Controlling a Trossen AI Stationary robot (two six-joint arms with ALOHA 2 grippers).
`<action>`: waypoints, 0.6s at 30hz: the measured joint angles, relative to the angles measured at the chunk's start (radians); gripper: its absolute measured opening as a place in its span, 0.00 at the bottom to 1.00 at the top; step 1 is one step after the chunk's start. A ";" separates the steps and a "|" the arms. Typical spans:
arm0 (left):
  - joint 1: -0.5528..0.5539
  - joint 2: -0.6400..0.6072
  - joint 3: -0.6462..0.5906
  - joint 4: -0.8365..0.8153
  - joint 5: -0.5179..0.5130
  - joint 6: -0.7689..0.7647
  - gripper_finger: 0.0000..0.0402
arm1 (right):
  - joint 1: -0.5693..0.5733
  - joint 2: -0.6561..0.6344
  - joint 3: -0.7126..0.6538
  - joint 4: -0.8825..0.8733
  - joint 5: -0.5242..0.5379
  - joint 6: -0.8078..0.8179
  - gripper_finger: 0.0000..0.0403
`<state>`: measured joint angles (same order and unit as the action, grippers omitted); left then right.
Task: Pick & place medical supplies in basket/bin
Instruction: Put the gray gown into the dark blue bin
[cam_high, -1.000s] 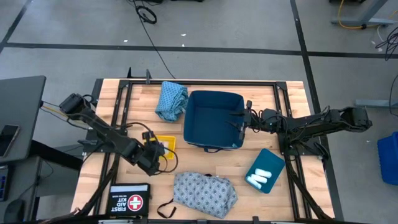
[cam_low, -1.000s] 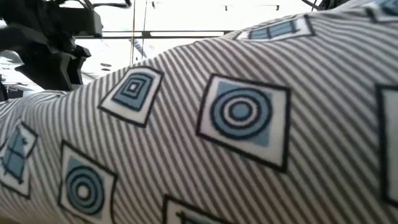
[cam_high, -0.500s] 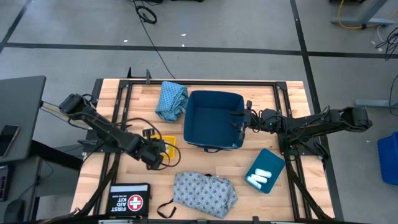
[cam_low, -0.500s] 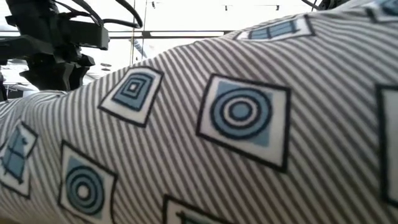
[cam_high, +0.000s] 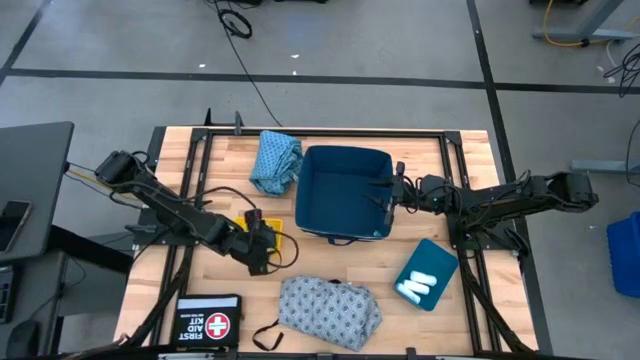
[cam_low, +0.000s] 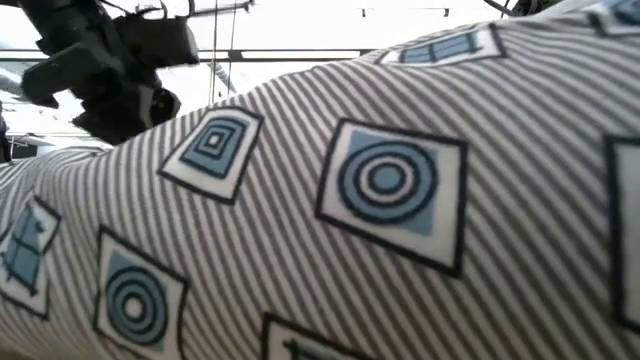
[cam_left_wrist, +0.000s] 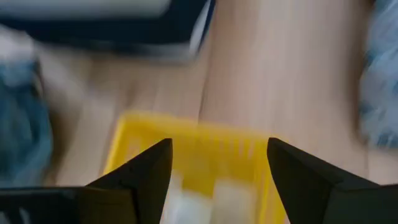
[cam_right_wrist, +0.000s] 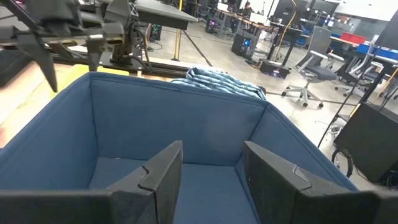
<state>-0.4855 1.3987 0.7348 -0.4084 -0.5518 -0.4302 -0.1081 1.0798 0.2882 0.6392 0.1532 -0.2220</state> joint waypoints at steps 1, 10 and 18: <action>-0.006 0.000 -0.007 0.053 -0.030 0.027 0.62 | 0.000 0.000 0.000 0.000 0.000 0.000 0.44; -0.060 -0.001 -0.129 0.853 -0.150 0.434 0.61 | 0.000 0.000 0.000 0.000 -0.004 -0.001 0.44; -0.012 -0.047 -0.430 1.542 0.017 0.599 0.61 | 0.002 0.000 0.000 0.023 -0.083 0.005 0.44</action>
<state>-0.4971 1.3518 0.3051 1.1341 -0.5352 0.1684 -0.1065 1.0798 0.2882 0.6626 0.0699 -0.2169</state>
